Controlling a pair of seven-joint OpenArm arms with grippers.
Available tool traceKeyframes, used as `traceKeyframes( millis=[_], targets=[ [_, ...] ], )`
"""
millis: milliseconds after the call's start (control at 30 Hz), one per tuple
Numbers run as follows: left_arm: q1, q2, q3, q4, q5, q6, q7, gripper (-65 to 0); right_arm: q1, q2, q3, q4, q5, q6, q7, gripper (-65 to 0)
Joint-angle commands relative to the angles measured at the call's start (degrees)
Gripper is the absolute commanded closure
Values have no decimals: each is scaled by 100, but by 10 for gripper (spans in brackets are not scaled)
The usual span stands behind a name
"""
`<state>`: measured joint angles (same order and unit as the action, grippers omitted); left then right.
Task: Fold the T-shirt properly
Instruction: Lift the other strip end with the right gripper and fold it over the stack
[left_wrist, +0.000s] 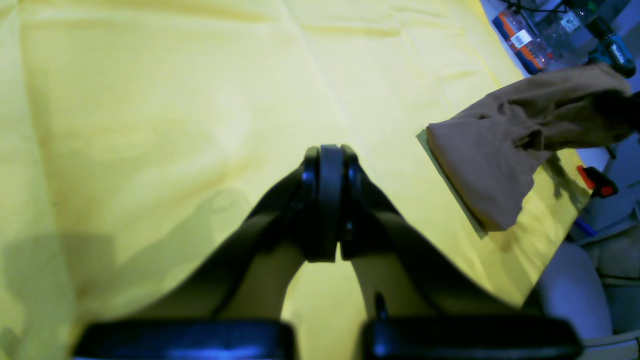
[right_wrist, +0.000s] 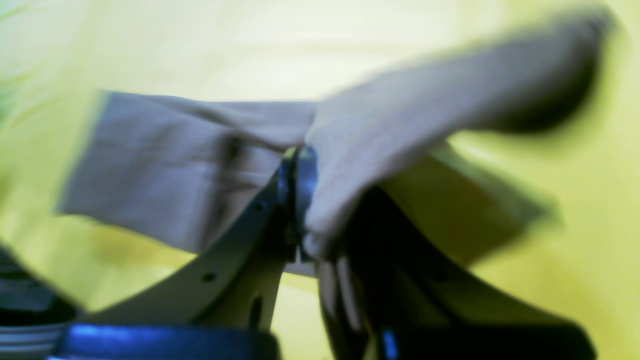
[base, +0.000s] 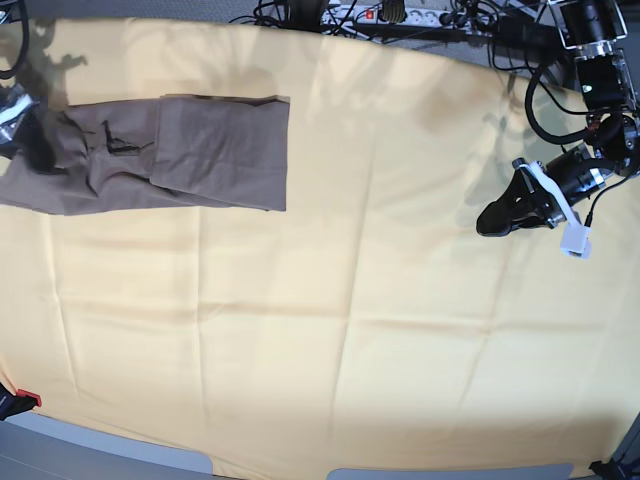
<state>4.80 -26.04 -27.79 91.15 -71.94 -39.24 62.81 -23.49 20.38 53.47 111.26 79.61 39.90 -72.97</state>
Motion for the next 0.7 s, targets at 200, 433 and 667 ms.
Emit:
traceKeyframes(
  millis=[200, 433, 667],
  targets=[
    [-68, -109, -39, 103, -155, -13, -107, 0, 15, -350, -527, 1169, 539, 10, 26, 0],
    [-68, -109, -39, 103, -155, -13, -107, 0, 35, -435, -1956, 1185, 90, 10, 184, 0],
    [-66, -109, -39, 103, -155, -13, -107, 0, 55, -437, -3204, 1185, -1060, 10, 1025, 0]
  ],
)
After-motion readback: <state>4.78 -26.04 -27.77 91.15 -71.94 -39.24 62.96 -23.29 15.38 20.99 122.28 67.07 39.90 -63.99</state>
